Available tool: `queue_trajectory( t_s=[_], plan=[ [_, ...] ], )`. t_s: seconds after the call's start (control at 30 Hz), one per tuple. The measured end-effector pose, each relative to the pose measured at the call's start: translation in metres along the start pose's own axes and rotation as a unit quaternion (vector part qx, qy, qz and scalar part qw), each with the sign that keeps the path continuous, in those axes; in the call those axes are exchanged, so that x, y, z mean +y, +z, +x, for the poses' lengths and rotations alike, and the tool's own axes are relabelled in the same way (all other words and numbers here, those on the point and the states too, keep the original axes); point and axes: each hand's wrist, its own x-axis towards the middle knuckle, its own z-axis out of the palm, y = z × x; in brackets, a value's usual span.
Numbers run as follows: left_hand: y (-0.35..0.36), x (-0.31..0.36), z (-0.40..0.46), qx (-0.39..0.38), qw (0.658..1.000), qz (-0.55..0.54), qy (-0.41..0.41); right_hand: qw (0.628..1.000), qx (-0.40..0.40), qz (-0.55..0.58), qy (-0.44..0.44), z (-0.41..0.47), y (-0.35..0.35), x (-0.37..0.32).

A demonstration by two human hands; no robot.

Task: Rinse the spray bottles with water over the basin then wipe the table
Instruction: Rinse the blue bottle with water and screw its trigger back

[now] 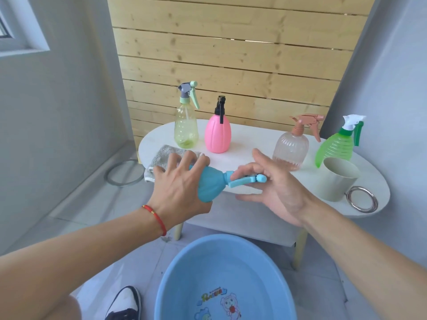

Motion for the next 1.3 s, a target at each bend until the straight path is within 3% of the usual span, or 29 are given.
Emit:
queue_trajectory(
  t_s=[0.17, 0.33, 0.5, 0.63, 0.7, 0.77, 0.97, 1.07, 1.17, 1.3],
  plan=[
    [0.004, -0.001, -0.001, -0.035, 0.999, -0.023, -0.021, 0.988, 0.102, -0.101, -0.061, 0.008, -0.004, 0.012],
    [0.009, -0.012, 0.001, -0.089, 0.988, -0.072, -0.102, 0.966, 0.246, -0.034, -0.065, 0.018, -0.043, 0.014],
    [0.010, -0.018, 0.004, -0.112, 0.977, -0.096, -0.156, 0.944, 0.327, -0.030, -0.023, 0.041, -0.067, 0.038],
    [0.008, -0.014, 0.006, -0.112, 0.974, -0.111, -0.165, 0.915, 0.352, -0.194, 0.009, 0.059, -0.076, 0.052],
    [0.007, -0.011, 0.006, -0.110, 0.973, -0.114, -0.166, 0.874, 0.322, -0.362, 0.027, 0.064, -0.075, 0.057],
    [0.008, -0.008, 0.006, -0.107, 0.973, -0.123, -0.164, 0.811, 0.304, -0.500, 0.020, 0.069, -0.072, 0.061],
    [0.015, 0.003, 0.003, -0.125, 0.965, -0.179, -0.142, 0.695, 0.282, -0.661, 0.011, 0.062, -0.061, 0.055],
    [0.020, 0.009, 0.001, -0.143, 0.953, -0.240, -0.115, 0.676, 0.301, -0.671, -0.054, 0.044, -0.065, 0.039],
    [0.020, 0.013, -0.001, -0.156, 0.941, -0.282, -0.102, 0.665, 0.383, -0.634, -0.098, 0.015, -0.078, 0.015],
    [0.020, 0.024, -0.006, -0.172, 0.932, -0.310, -0.080, 0.670, 0.501, -0.542, 0.076, -0.026, -0.113, -0.001]
  ],
)
